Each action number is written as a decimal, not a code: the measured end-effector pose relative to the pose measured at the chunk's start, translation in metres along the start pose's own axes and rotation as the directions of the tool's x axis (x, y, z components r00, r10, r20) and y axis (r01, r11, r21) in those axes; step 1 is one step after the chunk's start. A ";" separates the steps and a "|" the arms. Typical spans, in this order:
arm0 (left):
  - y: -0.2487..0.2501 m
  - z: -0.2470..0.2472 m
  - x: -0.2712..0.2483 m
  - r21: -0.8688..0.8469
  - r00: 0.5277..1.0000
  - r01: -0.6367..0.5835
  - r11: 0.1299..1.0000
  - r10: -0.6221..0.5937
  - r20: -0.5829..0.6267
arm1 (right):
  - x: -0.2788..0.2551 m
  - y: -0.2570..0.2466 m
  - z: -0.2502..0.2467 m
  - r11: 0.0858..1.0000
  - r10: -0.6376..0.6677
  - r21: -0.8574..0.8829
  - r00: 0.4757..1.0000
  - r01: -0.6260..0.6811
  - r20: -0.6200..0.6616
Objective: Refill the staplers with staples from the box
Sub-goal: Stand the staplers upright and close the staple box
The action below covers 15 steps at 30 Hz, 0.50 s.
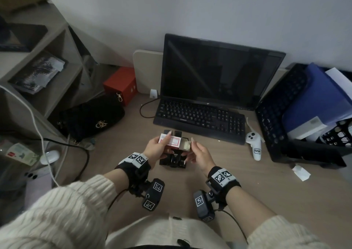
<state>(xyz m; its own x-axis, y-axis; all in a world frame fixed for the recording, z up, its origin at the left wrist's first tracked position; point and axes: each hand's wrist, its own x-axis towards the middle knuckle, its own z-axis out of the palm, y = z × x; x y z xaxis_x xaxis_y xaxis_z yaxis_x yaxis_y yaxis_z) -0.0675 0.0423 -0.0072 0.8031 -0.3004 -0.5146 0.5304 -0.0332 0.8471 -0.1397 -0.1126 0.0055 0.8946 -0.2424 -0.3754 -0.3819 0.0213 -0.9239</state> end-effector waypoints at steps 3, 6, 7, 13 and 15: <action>0.000 0.004 -0.001 0.013 1.000 -0.027 1.000 0.027 0.010 | 0.001 -0.004 0.006 1.000 -0.002 0.019 1.000 0.003 -0.018; 0.003 0.006 0.000 0.010 0.999 -0.035 0.999 0.035 0.000 | 0.003 -0.007 0.009 0.999 -0.011 0.032 0.999 0.012 -0.041; 0.004 0.006 0.001 0.018 0.999 -0.037 0.999 0.037 -0.002 | 0.004 -0.007 0.009 0.999 -0.013 0.029 0.999 0.014 -0.042; 0.007 0.006 0.002 0.062 0.998 -0.056 0.996 0.056 0.006 | 0.006 -0.009 0.009 0.999 -0.041 -0.021 0.998 0.040 -0.052; 0.008 0.007 0.003 0.054 0.998 -0.057 0.997 0.056 0.019 | 0.006 -0.012 0.009 0.999 -0.046 -0.005 0.997 0.045 -0.056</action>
<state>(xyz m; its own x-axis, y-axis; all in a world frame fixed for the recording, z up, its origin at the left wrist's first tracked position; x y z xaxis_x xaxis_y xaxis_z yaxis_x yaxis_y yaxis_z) -0.0632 0.0344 -0.0011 0.8262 -0.3200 -0.4636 0.4683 -0.0670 0.8810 -0.1283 -0.1058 0.0135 0.8966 -0.2974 -0.3280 -0.3420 0.0055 -0.9397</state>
